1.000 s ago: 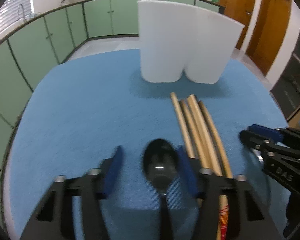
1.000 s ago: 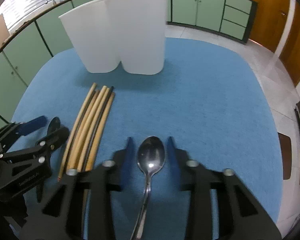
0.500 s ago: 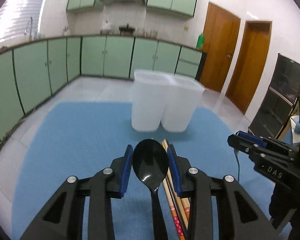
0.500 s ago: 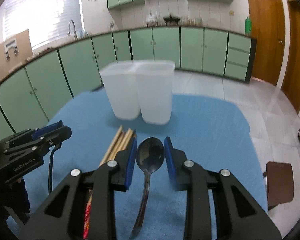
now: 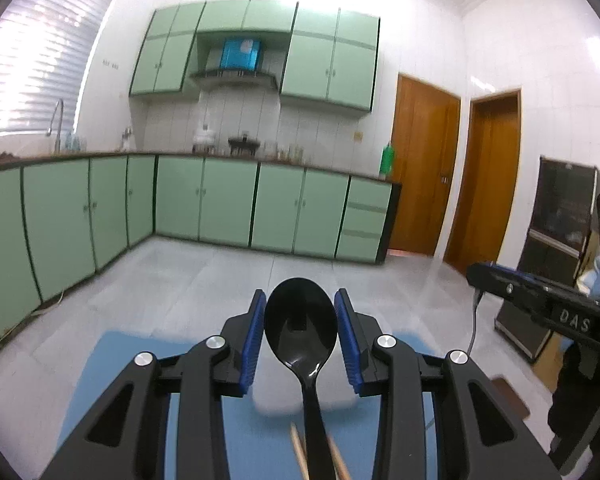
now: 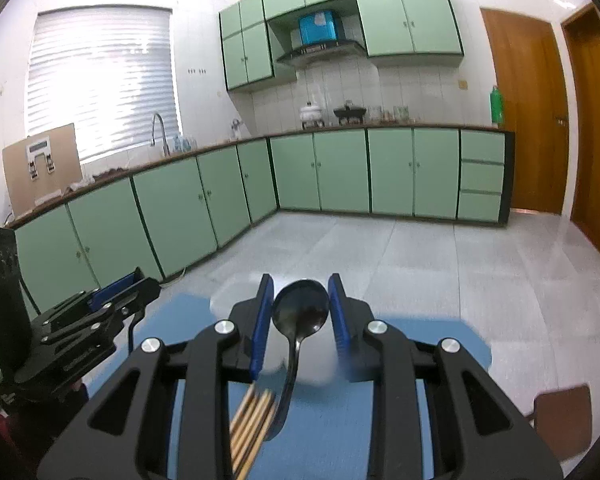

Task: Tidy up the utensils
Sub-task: 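Close the right tool on the metal spoon while the left tool grasps the black spoon, then lower the metal spoon into the caddy with the right tool while the left drops the black spoon, then withdraw both open tools from the caddy toward the chopstick bundle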

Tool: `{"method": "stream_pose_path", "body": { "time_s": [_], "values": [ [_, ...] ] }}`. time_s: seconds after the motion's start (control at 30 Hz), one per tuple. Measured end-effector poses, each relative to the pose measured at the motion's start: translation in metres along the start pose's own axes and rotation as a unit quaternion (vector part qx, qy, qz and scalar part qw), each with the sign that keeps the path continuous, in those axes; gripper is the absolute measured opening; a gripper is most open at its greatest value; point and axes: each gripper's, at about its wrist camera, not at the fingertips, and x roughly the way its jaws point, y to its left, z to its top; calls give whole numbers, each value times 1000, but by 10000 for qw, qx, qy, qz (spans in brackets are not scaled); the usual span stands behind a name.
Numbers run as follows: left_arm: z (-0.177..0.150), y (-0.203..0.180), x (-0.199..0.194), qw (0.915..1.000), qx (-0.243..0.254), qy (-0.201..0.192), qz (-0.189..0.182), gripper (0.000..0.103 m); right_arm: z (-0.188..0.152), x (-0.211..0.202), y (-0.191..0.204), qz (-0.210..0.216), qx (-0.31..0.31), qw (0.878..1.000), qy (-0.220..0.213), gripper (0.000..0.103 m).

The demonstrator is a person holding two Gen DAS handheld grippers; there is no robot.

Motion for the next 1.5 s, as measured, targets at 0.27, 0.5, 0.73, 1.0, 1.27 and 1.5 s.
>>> {"method": "stream_pose_path", "body": {
  "time_s": [0.27, 0.5, 0.73, 1.0, 1.27, 1.5],
  "values": [
    [48, 5, 71, 9985, 61, -544, 79, 35, 48, 60, -27, -151, 177, 9997, -85, 27],
    [34, 11, 123, 9990, 37, -377, 237, 35, 49, 110, -36, -402, 187, 9990, -37, 27],
    [8, 16, 142, 9995, -31, -129, 275, 35, 22, 143, -30, -530, 12, 9984, 202, 27],
    [-2, 22, 132, 9998, -14, 42, 208, 43, -1, 139, -23, -476, -38, 9980, 417, 41],
    [5, 16, 84, 9995, 119, 170, 246, 66, -12, 88, -29, -691, 119, 9970, 319, 67],
    [-39, 9, 8, 9956, 54, 840, 405, 81, -68, 20, -19, -710, 312, 9951, 607, 83]
  ]
}}
